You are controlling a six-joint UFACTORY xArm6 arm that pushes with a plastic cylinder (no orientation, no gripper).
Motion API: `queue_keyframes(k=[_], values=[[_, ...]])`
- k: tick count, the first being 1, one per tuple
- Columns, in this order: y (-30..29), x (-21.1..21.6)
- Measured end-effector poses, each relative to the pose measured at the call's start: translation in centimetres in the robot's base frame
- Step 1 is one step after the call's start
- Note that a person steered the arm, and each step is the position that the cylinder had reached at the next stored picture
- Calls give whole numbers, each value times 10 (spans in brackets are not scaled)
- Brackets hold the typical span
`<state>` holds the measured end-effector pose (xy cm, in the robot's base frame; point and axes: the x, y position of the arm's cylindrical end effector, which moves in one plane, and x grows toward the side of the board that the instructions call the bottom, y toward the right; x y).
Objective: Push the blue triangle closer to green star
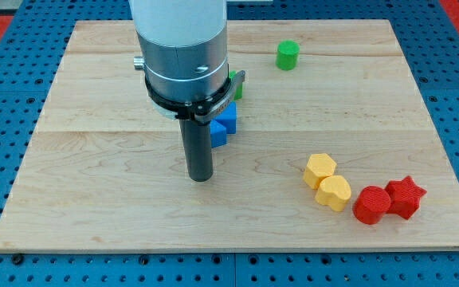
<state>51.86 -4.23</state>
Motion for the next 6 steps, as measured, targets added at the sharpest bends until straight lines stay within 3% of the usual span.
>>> queue_keyframes(k=[3,6], values=[[1,-4],[9,-97]])
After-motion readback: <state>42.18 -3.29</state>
